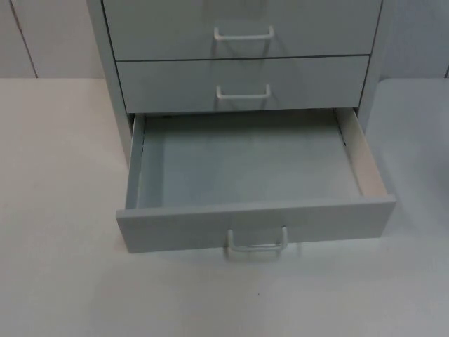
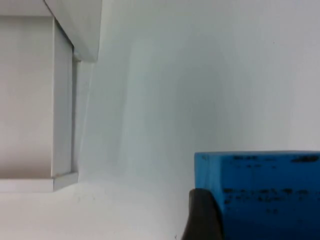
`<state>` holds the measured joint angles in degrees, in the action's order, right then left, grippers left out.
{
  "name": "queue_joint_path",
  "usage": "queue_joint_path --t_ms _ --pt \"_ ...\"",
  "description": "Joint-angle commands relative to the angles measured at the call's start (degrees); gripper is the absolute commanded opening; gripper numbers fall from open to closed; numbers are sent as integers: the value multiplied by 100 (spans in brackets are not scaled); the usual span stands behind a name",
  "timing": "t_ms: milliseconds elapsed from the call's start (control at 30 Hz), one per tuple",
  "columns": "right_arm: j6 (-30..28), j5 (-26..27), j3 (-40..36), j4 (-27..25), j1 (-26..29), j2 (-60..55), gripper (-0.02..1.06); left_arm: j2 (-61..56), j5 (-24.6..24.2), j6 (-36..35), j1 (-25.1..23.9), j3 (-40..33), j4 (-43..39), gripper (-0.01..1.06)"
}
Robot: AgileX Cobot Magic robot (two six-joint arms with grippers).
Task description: Open the drawer with the left hand, place the block into the drawer with the right hand, then close the drawer with the left hand.
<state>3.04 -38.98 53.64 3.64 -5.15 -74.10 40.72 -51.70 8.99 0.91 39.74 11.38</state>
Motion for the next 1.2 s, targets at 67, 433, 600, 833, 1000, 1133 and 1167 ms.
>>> queue_joint_path --t_ms 67,433,600,833,1000,1133,1167 --pt "186 -68 -22 99 -263 75 0 -44 5 -22 -27 -14 -22 105" --pt "3573 261 -12 2569 -2846 -376 0 -44 6 -22 -27 -14 -33 105" --pt "4876 638 23 3546 -3799 -924 0 -44 6 -22 -27 -14 -33 105" --pt "5947 733 685 4311 -4305 -2006 0 -44 -27 -22 -27 -14 -32 105" --pt "6311 865 1146 4601 -4305 -2639 0 -44 -27 -22 -27 -14 -32 105" --pt "6356 968 1435 4622 -4169 -3053 0 -44 -26 -22 -27 -14 -20 105" --pt "6391 1014 1536 4611 -4122 -3204 0 -44 -26 -22 -27 -14 -20 105"
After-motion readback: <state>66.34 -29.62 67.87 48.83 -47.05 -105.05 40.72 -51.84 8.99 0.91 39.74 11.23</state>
